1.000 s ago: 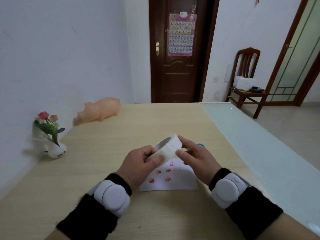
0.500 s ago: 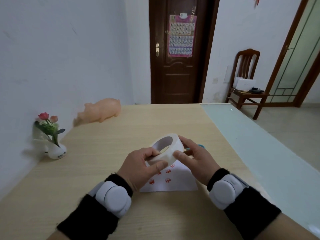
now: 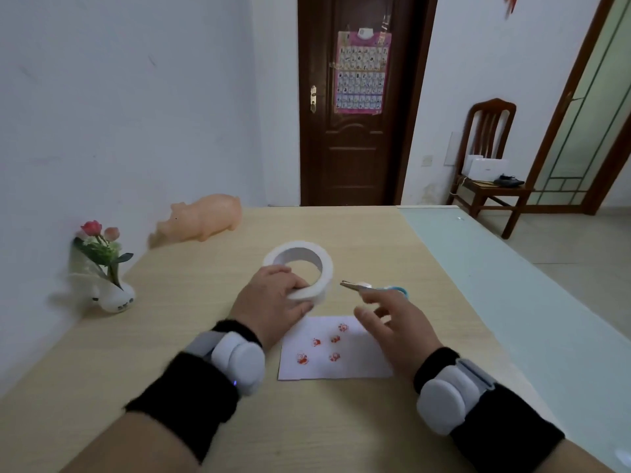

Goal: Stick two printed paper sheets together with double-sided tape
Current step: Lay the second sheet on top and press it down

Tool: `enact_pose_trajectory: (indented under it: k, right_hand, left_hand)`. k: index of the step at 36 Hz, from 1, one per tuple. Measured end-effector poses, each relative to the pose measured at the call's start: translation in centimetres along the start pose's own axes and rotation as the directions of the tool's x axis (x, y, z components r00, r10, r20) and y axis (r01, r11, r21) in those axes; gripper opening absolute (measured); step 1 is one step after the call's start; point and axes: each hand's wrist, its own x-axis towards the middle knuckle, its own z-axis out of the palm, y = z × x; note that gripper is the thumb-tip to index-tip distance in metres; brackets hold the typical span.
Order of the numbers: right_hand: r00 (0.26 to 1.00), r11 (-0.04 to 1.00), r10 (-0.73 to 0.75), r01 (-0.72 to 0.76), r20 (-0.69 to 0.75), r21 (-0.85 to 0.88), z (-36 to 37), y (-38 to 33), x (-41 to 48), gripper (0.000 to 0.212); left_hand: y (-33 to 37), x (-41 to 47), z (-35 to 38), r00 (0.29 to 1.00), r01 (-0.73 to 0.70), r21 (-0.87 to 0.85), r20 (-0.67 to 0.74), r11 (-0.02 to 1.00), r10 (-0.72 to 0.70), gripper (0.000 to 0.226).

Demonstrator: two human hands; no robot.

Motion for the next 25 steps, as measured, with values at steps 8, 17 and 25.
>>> enact_pose_trajectory:
  k: [8, 17, 25]
  right_hand:
    - [0.991, 0.964, -0.116, 0.129, 0.066, -0.231, 0.7, 0.7, -0.6, 0.062]
    - [0.988, 0.954, -0.068, 0.106, 0.141, -0.280, 0.6, 0.5, -0.5, 0.059]
    - [0.983, 0.947, -0.073, 0.121, 0.167, -0.299, 0.5, 0.3, -0.7, 0.041]
  left_hand:
    - [-1.1, 3.9, 1.9, 0.942, 0.053, 0.120, 0.323, 0.991, -0.089, 0.034]
    - [-1.2, 3.9, 3.0, 0.949, 0.095, 0.076, 0.294, 0.993, -0.114, 0.021]
    - [-1.2, 3.3, 3.6, 0.946, 0.110, 0.055, 0.301, 0.992, -0.122, 0.016]
